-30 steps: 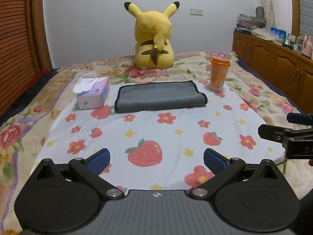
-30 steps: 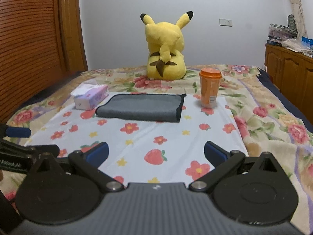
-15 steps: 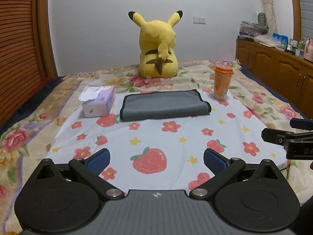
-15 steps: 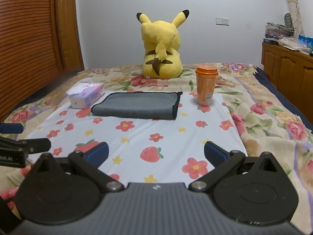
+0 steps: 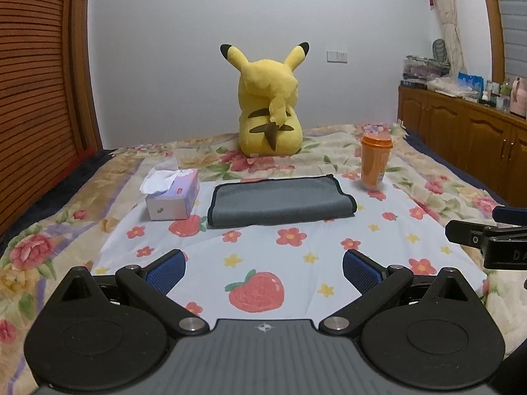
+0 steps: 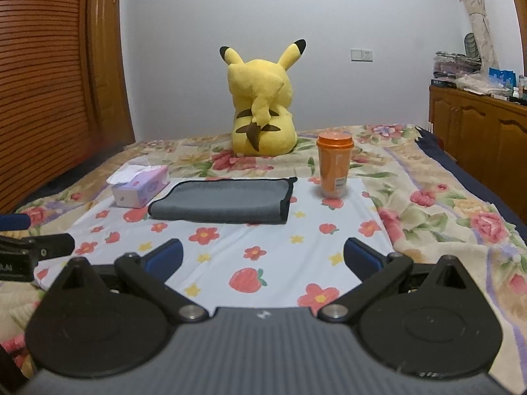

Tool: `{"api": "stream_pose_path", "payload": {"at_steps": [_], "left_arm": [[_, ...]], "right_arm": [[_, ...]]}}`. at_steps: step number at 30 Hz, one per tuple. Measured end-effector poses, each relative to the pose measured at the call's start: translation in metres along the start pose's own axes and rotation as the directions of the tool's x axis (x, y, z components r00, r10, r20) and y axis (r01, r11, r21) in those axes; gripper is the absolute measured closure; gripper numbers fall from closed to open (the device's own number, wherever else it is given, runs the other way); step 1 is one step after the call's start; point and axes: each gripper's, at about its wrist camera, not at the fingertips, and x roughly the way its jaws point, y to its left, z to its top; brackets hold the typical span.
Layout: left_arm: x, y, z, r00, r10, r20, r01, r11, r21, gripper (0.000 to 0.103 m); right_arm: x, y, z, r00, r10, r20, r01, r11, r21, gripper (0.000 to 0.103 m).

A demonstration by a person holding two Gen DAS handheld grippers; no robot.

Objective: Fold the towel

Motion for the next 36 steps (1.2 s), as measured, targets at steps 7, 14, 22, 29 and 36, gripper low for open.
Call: {"api": "stream_pose_path", "payload": {"at_steps": [7,14,22,29,36], "left_arm": [[-0.004,0.001,0.001,0.999,0.004,0.033,-0.003,1.000,-0.005,0.000],[-0.010,-0.001,0.002,0.997,0.003,0.077,-0.004,1.000,0.014,0.000],[-0.014,-0.002,0.003,0.994,0.003,0.107,-0.005,1.000,0.020,0.000],[-0.015,-0.002,0.004,0.994,0.003,0.114,-0.005,1.000,0.016,0.000],[-0.015,-0.001,0.004,0.994,0.003,0.114,-0.006,1.000,0.018,0.000]], "right_arm": [[-0.002,0.000,0.000,1.000,-0.003,0.018,0.003,1.000,-0.003,0.000],[-0.007,-0.001,0.001,0.999,-0.006,0.049,0.006,1.000,-0.002,0.000],[-0.013,-0.003,0.002,0.995,-0.013,0.097,0.013,1.000,-0.002,0.000],[-0.013,-0.004,0.002,0.994,-0.017,0.105,0.017,1.000,-0.002,0.000],[-0.013,-0.004,0.002,0.994,-0.016,0.105,0.016,1.000,-0.003,0.000]]}}
